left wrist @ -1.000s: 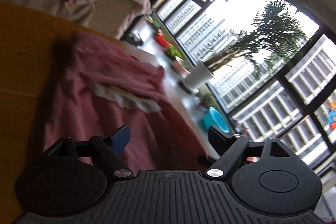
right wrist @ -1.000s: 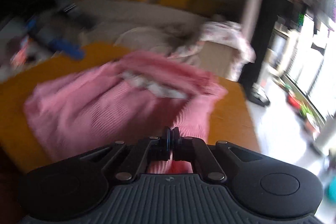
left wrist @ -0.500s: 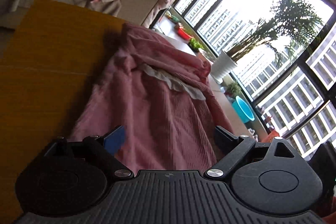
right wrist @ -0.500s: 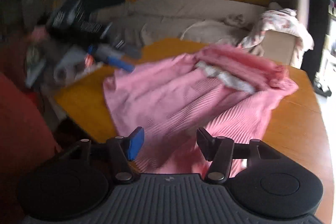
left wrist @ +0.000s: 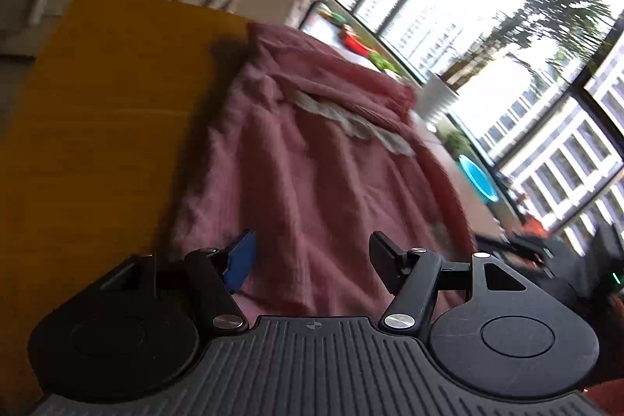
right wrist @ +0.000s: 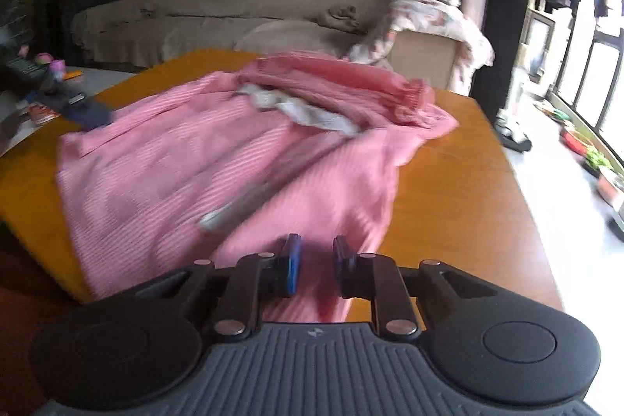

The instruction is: Fold clothes

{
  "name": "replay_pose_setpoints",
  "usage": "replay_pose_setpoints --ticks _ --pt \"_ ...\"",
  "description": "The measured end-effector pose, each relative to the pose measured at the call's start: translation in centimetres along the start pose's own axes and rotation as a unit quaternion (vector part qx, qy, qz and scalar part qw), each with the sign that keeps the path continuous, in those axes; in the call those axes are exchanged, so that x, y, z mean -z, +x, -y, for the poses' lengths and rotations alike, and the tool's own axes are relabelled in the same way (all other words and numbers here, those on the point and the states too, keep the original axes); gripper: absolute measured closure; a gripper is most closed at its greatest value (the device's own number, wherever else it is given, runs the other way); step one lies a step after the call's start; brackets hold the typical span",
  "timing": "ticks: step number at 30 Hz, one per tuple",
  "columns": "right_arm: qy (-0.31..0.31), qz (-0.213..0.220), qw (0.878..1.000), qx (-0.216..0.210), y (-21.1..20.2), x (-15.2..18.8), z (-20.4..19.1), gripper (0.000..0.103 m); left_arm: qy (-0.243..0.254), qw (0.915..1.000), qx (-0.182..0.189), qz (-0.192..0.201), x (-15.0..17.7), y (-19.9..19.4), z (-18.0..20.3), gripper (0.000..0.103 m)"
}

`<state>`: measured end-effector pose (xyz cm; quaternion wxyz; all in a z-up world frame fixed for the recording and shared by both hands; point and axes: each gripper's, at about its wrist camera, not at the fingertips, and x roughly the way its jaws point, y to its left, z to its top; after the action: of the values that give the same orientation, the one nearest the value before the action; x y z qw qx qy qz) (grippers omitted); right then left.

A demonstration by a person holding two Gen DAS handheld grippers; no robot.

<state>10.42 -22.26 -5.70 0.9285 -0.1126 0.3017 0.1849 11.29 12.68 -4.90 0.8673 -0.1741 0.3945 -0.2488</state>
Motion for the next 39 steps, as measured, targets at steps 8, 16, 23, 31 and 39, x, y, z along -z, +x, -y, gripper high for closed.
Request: replay_pose_setpoints --ticks 8,16,23,31,39 --pt "-0.036 -0.021 0.999 -0.011 -0.6 -0.1 0.7 0.084 0.015 0.9936 0.094 -0.062 0.4 2.2 3.4 0.021" --pt "0.022 0.001 0.997 -0.074 -3.6 -4.8 4.8 0.045 0.035 0.9895 0.137 -0.031 -7.6 0.3 3.4 0.012" --pt "0.079 0.039 0.994 -0.068 4.4 -13.1 8.9 0.074 -0.011 0.9996 0.026 0.001 -17.4 7.7 -1.5 0.033" --pt "0.096 -0.059 0.993 -0.039 16.5 -14.0 10.8 0.073 -0.046 0.9976 -0.013 -0.05 -19.8 14.2 -6.2 0.038" --pt "0.301 -0.034 0.95 -0.078 14.5 -11.1 18.4 0.04 -0.051 0.9957 0.035 -0.069 -21.1 14.1 -8.7 0.008"
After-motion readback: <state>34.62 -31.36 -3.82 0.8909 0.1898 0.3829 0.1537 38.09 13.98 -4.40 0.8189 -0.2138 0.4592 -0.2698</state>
